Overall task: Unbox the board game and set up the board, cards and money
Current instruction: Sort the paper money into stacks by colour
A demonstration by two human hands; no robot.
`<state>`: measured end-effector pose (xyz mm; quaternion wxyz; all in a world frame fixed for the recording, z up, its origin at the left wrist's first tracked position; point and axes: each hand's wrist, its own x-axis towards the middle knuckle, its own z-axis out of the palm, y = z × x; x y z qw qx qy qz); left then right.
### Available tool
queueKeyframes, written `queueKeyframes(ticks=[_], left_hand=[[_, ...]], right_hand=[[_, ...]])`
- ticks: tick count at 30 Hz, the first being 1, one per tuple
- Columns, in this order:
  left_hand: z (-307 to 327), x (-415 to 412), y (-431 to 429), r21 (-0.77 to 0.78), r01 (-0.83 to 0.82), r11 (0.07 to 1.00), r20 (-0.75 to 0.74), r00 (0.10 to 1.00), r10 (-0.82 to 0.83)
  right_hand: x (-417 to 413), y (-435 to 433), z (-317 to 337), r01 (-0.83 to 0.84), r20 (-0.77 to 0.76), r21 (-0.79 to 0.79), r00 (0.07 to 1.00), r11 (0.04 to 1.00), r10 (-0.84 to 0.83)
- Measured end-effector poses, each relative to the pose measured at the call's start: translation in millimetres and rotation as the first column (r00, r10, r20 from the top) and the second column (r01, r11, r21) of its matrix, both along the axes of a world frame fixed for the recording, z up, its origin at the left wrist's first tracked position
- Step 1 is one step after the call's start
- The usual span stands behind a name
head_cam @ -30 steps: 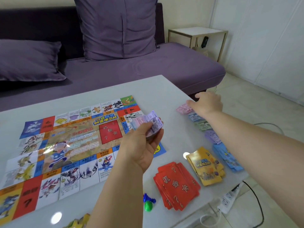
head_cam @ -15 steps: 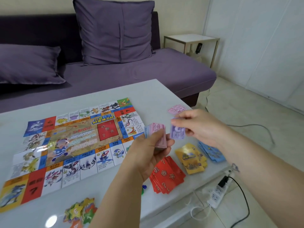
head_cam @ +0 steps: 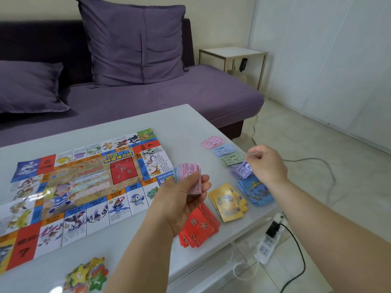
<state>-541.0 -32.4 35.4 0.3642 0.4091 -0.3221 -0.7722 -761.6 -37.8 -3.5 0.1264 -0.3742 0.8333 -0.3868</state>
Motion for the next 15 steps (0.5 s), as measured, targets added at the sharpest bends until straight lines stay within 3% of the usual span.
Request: queueKeyframes(ticks=[3,5,6,8,10,13,15], left_hand=[[-2,0,-3,0.010,-0.003,1.000,0.004,1.000,0.003],[-3,0,-5,0.012,0.008,1.000,0.009,1.000,-0.009],[-4,-1,-5,0.011,0.023,1.000,0.012,1.000,-0.023],[-6,-3,-5,-0.003,0.061,0.998,0.020,0.998,-0.061],[-8,-6,-4,-0.037,0.114,0.993,0.037,0.993,-0.113],[-10,-7,-2,-0.111,0.156,0.981,0.075,0.986,-0.148],[-10,-6,-1,-0.156,0.130,0.979,0.096,0.989,-0.116]], right_hand=[[0,5,4,0.101,-0.197,0.137,0.978,0.985,-0.073],[4,9,15,0.075,-0.227,0.051,0.972,0.996,-0.061],[9,11,23,-0.005,-0.172,-0.033,0.985,0.999,-0.001],[29,16,41,-0.221,0.091,-0.132,0.968,0.966,0.234],[52,22,54,-0.431,0.303,-0.040,0.854,0.901,0.422],[69,25,50,-0.541,0.408,-0.023,0.763,0.841,0.502],[69,23,46,-0.515,0.408,-0.073,0.766,0.854,0.497]])
